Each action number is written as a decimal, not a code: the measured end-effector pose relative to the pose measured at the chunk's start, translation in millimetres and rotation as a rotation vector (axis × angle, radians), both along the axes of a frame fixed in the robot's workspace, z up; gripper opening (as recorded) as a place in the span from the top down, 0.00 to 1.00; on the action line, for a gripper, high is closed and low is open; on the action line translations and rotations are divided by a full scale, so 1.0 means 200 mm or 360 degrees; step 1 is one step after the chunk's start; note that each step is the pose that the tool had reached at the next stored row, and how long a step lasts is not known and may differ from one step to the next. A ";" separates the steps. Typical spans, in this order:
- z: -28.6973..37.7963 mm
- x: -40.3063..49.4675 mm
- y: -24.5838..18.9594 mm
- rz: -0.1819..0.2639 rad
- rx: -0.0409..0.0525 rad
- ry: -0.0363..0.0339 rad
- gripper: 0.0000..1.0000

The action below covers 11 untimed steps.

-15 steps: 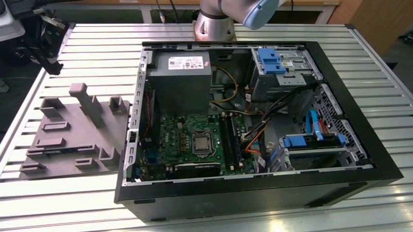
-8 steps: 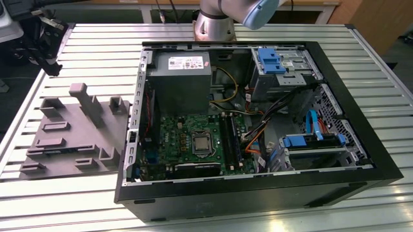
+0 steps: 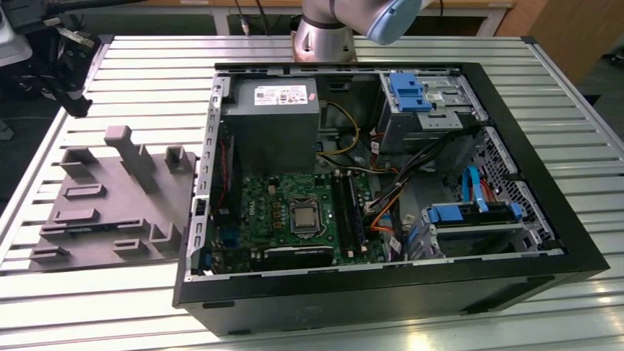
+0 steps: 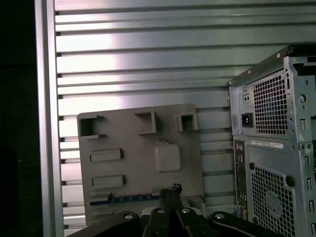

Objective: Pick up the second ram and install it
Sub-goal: 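Reach for the second ram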

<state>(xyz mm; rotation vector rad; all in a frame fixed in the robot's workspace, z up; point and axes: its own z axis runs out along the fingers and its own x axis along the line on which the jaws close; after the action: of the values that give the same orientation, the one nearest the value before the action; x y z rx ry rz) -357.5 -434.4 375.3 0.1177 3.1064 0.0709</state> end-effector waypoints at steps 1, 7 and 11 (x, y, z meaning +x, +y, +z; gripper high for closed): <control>-0.001 -0.001 -0.001 0.0000 0.0000 0.0000 0.89; -0.004 -0.009 -0.008 0.0000 0.0000 0.0000 0.89; -0.007 -0.014 -0.013 0.0000 0.0000 0.0000 0.89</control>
<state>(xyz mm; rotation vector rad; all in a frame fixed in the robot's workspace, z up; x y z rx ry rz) -360.3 -436.9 373.9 0.1176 3.1064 0.0708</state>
